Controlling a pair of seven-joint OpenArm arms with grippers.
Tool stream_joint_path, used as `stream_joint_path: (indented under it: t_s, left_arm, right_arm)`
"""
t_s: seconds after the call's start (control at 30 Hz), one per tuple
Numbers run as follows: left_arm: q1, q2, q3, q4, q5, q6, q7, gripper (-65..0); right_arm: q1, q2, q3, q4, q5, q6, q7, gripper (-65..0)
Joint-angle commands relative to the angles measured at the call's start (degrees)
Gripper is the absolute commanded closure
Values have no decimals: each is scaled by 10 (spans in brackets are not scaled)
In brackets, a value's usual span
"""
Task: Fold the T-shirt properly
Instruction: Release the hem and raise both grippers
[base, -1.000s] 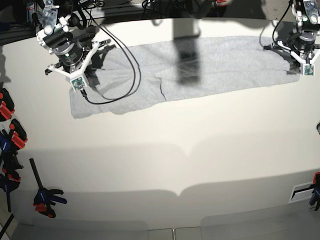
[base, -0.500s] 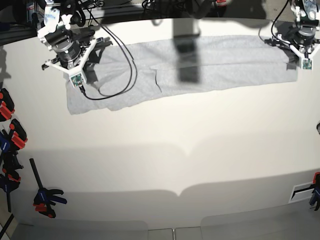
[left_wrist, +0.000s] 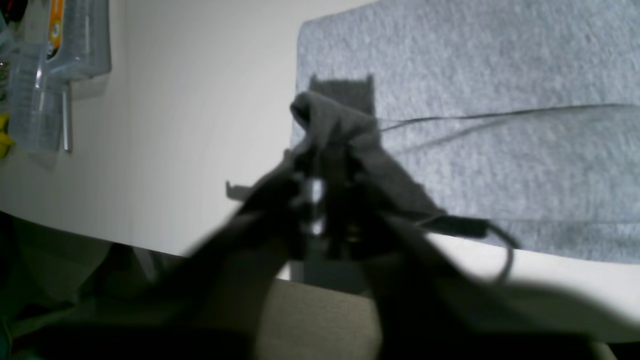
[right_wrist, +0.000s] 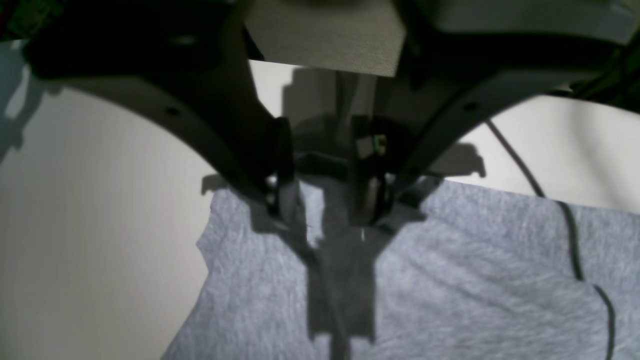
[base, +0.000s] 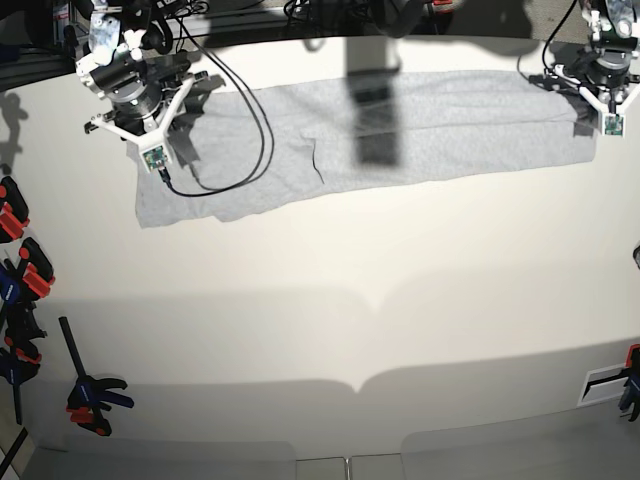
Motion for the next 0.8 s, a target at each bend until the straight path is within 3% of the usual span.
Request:
stream_joint_path:
  t_s: [0.0,0.1,0.17,0.23,0.37,0.47,0.53,0.6,0.67,0.77]
  left_arm:
    - [3,-8,-7,8,3,3,-8,-128]
    - [3,-8,-7,8,4,3,-2,-205]
    - [3,-8,-7,8,11,3,3,-209]
    - [3,-8,-7,8,43,6,3,-209]
    - [1,-8,-7,14,94,94,-26,-209]
    - [1,-8,-7,25,42,115,-43,-209]
    - [0,-8,-6,22,-37,106,-53,-209]
    - [-5,-1,-6,13,-90,80,-66,-209]
    - [-25,21,-6,-7,-113,44,-86,-209]
    - [-71,63,-6,-59,-148,-14,-88,-209]
  right_arm:
    - [1,5,3,12,2,-12,7,-185]
    - [2,5,3,12,-3,-17,0,-193]
    - [2,5,3,12,-28,-21,-12,-193]
    - [2,5,3,13,-68,-52,-7,-193]
    - [2,5,3,32,-108,-112,37,-193]
    - [3,5,3,56,-30,-143,78,-193]
    - [3,5,2,65,76,-139,94,-193]
    - [3,4,1,62,148,-113,112,-193]
    - [5,4,-10,53,174,-96,127,-193]
    - [16,4,-44,11,163,-76,145,-193]
